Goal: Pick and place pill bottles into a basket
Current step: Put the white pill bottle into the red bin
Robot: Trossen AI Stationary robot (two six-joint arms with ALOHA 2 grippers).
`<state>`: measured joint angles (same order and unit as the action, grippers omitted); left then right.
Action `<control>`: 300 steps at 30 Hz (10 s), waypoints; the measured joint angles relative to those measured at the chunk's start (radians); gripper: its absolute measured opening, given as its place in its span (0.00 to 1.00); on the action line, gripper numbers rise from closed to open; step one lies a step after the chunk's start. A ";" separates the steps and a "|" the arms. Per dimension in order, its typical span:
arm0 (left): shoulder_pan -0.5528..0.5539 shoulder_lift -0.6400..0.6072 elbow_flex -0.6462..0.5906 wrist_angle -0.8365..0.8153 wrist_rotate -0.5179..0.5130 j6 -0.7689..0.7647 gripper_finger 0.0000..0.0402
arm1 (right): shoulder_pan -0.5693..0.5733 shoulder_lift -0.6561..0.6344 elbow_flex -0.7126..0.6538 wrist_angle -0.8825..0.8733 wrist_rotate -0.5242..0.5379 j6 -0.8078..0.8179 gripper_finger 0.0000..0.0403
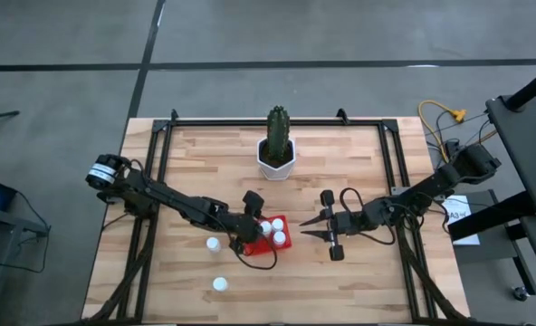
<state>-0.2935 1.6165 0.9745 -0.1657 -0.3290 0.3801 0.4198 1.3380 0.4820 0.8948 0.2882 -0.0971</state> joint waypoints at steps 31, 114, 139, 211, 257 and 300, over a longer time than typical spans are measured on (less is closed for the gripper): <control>-0.001 -0.018 0.000 -0.060 -0.073 0.018 0.48 | 0.000 0.000 -0.001 -0.007 0.000 0.000 0.17; 0.136 -0.444 -0.330 -0.368 0.183 -0.168 0.48 | -0.002 0.000 0.000 -0.023 0.001 0.011 0.17; 0.163 -0.381 -0.318 -0.366 0.195 -0.165 0.48 | -0.193 -0.112 -0.317 0.459 -0.312 -0.010 0.02; 0.163 -0.381 -0.323 -0.321 0.198 -0.166 0.36 | -0.392 -1.172 -0.471 -0.878 -0.233 0.324 0.02; 0.045 -0.360 0.066 -0.515 0.330 0.107 0.36 | -0.392 -1.172 -0.471 -0.882 -0.235 0.323 0.02; 0.066 -0.051 0.192 -0.501 0.270 0.176 0.36 | -0.392 -1.159 -0.471 -0.882 -0.235 0.325 0.02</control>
<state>-0.2272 1.5650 1.1661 -0.6664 -0.0586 0.5557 0.0278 0.1791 0.0113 0.0128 0.0533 0.2279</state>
